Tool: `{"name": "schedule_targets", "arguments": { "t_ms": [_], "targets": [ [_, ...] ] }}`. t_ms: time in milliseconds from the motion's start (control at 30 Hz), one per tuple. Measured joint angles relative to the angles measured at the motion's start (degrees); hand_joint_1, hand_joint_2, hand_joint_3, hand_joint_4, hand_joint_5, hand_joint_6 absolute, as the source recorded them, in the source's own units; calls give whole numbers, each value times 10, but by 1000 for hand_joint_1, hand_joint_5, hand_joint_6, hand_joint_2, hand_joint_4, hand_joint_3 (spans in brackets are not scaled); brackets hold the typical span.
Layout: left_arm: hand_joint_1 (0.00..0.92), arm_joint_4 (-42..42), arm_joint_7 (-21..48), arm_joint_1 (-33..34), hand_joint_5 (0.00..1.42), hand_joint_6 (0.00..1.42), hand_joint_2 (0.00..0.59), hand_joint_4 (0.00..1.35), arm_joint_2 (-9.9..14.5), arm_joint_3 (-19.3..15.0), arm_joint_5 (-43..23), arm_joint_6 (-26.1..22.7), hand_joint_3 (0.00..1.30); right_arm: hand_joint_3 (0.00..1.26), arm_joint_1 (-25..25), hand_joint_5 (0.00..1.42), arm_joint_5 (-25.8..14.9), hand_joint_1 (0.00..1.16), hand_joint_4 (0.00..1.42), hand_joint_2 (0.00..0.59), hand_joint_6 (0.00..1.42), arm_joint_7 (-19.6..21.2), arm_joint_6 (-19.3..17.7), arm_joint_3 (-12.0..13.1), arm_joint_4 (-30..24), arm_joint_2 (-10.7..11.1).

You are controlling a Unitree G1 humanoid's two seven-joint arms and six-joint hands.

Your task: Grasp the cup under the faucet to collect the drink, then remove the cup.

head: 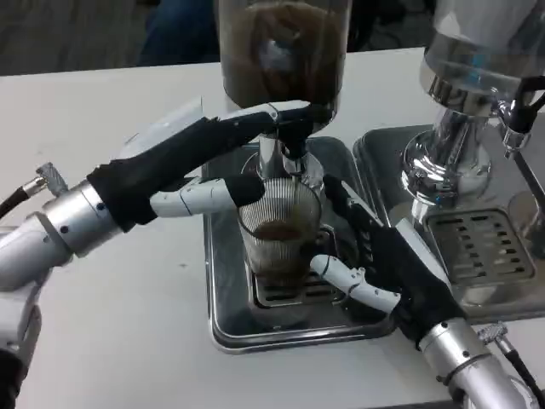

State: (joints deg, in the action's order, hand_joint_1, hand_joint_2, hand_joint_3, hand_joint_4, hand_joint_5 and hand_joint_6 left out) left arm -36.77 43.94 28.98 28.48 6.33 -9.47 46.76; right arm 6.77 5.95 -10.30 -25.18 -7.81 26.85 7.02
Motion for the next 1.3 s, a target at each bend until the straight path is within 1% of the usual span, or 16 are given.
{"name": "schedule_targets", "arguments": {
  "t_ms": [133,167,333,667,800,1000,1167,1300],
  "targets": [
    [0,2,11,0,180,99,77,108,-6,-11,-13,-14,212,35,0,0,-1,539,22,264,50,0,-4,1,2,-1],
    [0,3,13,0,189,101,84,118,-8,-13,-14,-17,221,35,0,0,-1,538,24,264,50,0,-5,1,3,-2],
    [0,4,21,0,197,126,87,135,-16,-28,-19,-22,245,41,0,0,-1,539,30,266,50,0,-6,2,4,-3],
    [0,28,41,0,208,142,89,146,-26,-54,-57,-48,249,44,0,0,-2,540,34,267,62,1,-7,4,6,-5],
    [0,48,44,1,213,147,89,147,-26,-64,-65,-60,250,45,0,0,-3,540,34,267,63,2,-9,4,9,-8],
    [0,82,48,-1,227,171,99,170,-28,-90,-95,-74,265,45,1,0,-5,541,34,267,64,4,-19,6,17,-9],
    [0,120,48,-24,232,177,96,176,-24,-118,-107,-78,268,37,3,0,-5,549,33,260,55,5,-22,6,21,-9],
    [0,120,47,-55,232,172,95,179,-15,-139,-104,-79,268,26,6,0,-4,550,23,245,50,5,-25,6,26,-6]
  ]
}}
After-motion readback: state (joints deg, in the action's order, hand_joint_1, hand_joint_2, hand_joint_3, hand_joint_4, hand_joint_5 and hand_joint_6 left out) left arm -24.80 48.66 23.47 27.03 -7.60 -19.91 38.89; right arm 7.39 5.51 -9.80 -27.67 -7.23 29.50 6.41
